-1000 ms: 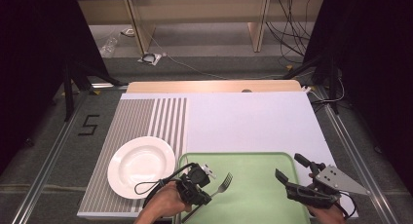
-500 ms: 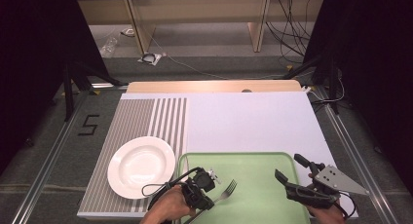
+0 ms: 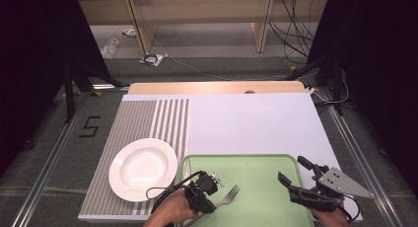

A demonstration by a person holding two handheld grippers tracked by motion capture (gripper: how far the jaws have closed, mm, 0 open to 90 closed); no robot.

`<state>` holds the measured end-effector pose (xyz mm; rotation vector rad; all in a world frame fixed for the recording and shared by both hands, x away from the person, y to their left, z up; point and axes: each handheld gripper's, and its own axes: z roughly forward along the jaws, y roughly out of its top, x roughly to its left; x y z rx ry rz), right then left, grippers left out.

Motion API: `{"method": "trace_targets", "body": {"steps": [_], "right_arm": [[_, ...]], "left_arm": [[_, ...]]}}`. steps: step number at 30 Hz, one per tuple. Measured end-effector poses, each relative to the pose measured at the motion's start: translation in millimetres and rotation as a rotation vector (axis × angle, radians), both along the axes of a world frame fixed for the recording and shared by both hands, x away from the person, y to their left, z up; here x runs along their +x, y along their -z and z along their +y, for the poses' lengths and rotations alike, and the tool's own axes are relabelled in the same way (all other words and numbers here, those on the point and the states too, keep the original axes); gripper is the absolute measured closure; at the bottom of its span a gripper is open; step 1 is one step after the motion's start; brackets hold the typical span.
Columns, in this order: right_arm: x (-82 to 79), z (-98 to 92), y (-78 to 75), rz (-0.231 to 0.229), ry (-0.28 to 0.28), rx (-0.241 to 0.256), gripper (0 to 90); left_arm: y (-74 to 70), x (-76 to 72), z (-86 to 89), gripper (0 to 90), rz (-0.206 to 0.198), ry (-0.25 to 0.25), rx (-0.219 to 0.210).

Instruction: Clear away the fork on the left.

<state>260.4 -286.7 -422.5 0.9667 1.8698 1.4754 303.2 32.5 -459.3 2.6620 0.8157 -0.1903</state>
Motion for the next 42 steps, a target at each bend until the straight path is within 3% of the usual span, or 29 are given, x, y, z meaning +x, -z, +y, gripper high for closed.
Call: {"method": "trace_targets", "body": {"steps": [2, 5, 7, 9, 13, 15, 21, 27, 42], "right_arm": [[0.0, 0.2, 0.1, 0.004, 0.000, -0.002, 19.9], [0.2, 0.5, 0.1, 0.003, -0.001, -0.003, 19.9], [-0.2, 0.4, -0.1, 0.003, -0.003, -0.003, 19.9], [-0.3, 0.2, -0.1, 0.003, -0.002, -0.003, 19.9], [-0.4, 0.4, -0.1, 0.004, -0.004, -0.001, 19.9], [-0.4, 0.5, 0.0, 0.004, -0.005, -0.005, 19.9], [-0.4, 0.8, 0.1, 0.003, -0.006, -0.005, 19.9], [-0.8, 1.4, -0.1, 0.002, -0.008, -0.005, 19.9], [-0.9, 1.3, -0.1, 0.002, -0.008, -0.003, 19.9]], "left_arm": [[-0.4, 0.3, 0.0, 77.0, -0.017, -0.003, -0.009], [-3.5, 1.6, -0.2, 60.3, -0.041, -0.019, -0.043], [-6.7, 0.7, -2.2, 48.2, -0.078, -0.036, -0.038], [-9.8, -0.3, -3.8, 44.3, -0.110, -0.047, -0.028], [-15.0, -2.8, -5.8, 41.0, -0.144, -0.046, -0.050], [-16.0, -4.8, -7.3, 43.4, -0.158, -0.040, -0.067], [-14.3, -10.9, -11.0, 68.9, -0.211, 0.004, -0.110], [-5.7, -12.2, -13.7, 89.1, -0.196, 0.032, -0.119], [3.4, -10.1, -14.8, 89.4, -0.168, 0.039, -0.096]]}}
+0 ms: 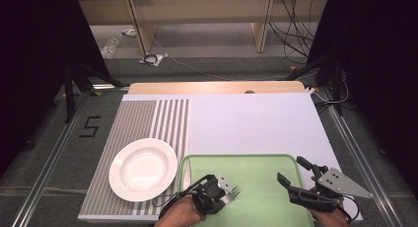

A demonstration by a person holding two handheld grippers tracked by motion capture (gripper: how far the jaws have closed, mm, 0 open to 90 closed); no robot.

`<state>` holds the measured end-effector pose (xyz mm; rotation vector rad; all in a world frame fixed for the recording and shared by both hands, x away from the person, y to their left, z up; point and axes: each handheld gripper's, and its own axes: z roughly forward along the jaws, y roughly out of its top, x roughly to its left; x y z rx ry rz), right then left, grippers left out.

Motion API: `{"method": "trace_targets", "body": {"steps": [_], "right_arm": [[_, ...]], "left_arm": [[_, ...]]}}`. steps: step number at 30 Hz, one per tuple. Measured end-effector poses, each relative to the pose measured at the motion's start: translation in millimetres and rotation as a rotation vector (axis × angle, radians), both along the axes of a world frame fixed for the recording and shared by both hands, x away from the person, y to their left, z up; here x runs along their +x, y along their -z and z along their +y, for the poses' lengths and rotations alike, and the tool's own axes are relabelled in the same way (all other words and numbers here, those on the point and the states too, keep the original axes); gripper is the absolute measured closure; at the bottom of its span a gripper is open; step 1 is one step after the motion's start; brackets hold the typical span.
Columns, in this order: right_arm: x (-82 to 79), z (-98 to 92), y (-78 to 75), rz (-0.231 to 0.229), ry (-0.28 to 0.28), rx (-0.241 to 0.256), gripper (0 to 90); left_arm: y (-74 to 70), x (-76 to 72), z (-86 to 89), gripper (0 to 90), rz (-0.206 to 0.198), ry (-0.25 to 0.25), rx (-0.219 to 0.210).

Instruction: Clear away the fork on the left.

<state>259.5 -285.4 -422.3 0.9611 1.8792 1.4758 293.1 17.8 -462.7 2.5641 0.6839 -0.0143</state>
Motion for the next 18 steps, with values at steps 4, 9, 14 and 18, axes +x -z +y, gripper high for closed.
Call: {"method": "trace_targets", "body": {"steps": [4, 9, 14, 18], "right_arm": [[0.1, 0.1, 0.0, 0.001, 0.000, 0.002, 19.9], [0.5, 0.2, 0.1, 0.001, -0.001, 0.003, 19.9], [0.2, 0.1, -0.1, -0.001, -0.001, 0.006, 19.9], [0.1, 0.3, -0.1, -0.001, -0.001, 0.006, 20.0]], "left_arm": [[0.4, 2.0, 1.4, 89.4, -0.014, -0.007, 0.020], [0.8, 6.6, 6.0, 89.4, -0.021, -0.025, 0.038], [0.6, 11.4, 11.9, 89.4, -0.019, -0.047, 0.045], [0.3, 15.2, 16.9, 89.4, -0.023, -0.067, 0.052]]}}
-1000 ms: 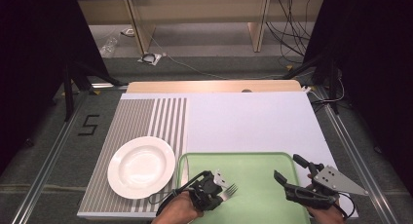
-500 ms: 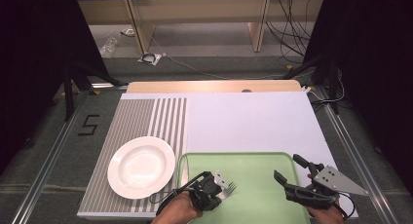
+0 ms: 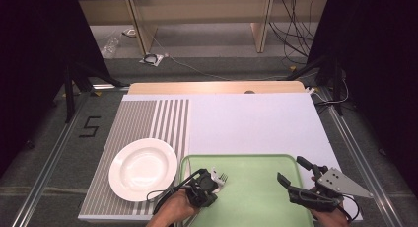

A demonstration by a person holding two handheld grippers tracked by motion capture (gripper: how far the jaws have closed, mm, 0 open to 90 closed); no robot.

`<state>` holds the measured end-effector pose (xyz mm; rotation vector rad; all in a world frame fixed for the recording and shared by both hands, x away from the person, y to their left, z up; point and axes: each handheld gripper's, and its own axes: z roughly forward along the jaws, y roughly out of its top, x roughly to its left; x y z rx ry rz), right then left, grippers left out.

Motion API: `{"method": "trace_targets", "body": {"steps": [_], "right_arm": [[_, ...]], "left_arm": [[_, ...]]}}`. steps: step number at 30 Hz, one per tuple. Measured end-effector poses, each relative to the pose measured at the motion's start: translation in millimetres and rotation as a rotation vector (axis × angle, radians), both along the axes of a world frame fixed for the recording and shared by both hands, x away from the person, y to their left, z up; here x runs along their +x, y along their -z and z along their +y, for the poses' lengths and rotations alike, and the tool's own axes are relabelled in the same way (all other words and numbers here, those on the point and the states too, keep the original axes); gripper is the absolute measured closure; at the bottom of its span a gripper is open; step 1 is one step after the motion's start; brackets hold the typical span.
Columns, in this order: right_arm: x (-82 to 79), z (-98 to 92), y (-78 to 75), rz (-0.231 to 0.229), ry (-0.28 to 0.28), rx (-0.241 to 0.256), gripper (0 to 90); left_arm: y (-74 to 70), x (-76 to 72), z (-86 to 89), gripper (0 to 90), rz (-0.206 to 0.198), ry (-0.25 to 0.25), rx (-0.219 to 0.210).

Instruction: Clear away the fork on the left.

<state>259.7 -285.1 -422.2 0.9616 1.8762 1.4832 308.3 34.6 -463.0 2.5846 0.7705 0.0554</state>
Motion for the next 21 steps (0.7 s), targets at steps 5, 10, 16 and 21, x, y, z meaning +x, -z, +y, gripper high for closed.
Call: {"method": "trace_targets", "body": {"steps": [5, 10, 16, 21], "right_arm": [[-0.1, -0.1, -0.2, -0.002, 0.000, 0.001, 19.9], [-0.2, -0.2, -0.4, 0.000, 0.000, -0.002, 19.9], [0.0, -0.1, -0.2, -0.002, 0.000, 0.000, 20.0], [-0.3, -0.1, -0.4, 0.001, 0.000, -0.002, 20.0]], "left_arm": [[-0.1, 3.9, 5.3, 89.4, 0.003, -0.021, 0.002], [-0.3, 7.2, 10.5, 89.4, 0.008, -0.036, 0.006], [-0.4, 10.6, 16.2, 89.4, 0.007, -0.052, 0.008], [-0.5, 12.8, 20.3, 89.4, 0.011, -0.064, 0.010]]}}
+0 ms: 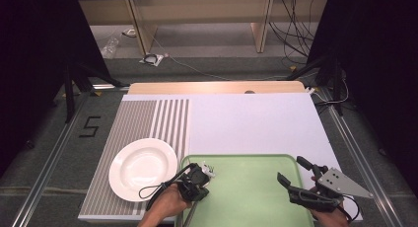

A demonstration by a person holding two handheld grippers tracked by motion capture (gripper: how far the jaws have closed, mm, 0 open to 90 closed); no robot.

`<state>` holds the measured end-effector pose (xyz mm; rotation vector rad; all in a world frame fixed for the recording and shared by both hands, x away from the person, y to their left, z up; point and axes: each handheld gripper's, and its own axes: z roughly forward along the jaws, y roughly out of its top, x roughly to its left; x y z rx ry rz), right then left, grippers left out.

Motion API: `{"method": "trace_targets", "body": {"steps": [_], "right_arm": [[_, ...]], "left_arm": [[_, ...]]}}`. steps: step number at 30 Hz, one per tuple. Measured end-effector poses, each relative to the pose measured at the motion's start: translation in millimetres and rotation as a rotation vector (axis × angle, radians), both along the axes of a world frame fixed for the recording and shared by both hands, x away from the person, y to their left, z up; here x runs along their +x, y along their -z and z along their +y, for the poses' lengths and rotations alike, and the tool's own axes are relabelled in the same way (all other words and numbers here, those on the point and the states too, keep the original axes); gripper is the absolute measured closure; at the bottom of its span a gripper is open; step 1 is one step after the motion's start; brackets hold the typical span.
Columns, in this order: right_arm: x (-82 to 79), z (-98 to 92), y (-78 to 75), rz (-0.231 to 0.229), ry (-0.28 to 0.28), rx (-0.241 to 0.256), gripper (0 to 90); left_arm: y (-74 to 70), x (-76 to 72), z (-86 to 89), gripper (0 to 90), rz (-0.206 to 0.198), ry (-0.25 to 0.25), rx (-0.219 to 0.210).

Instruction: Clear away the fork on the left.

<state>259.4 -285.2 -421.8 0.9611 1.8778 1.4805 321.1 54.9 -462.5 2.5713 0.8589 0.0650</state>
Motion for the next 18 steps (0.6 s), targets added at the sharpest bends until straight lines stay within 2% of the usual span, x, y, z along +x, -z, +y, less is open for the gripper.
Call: {"method": "trace_targets", "body": {"steps": [18], "right_arm": [[0.0, 0.2, 0.1, -0.003, -0.001, -0.002, 20.1]], "left_arm": [[-0.7, 6.8, 15.9, 89.3, 0.030, -0.038, 0.011]]}}
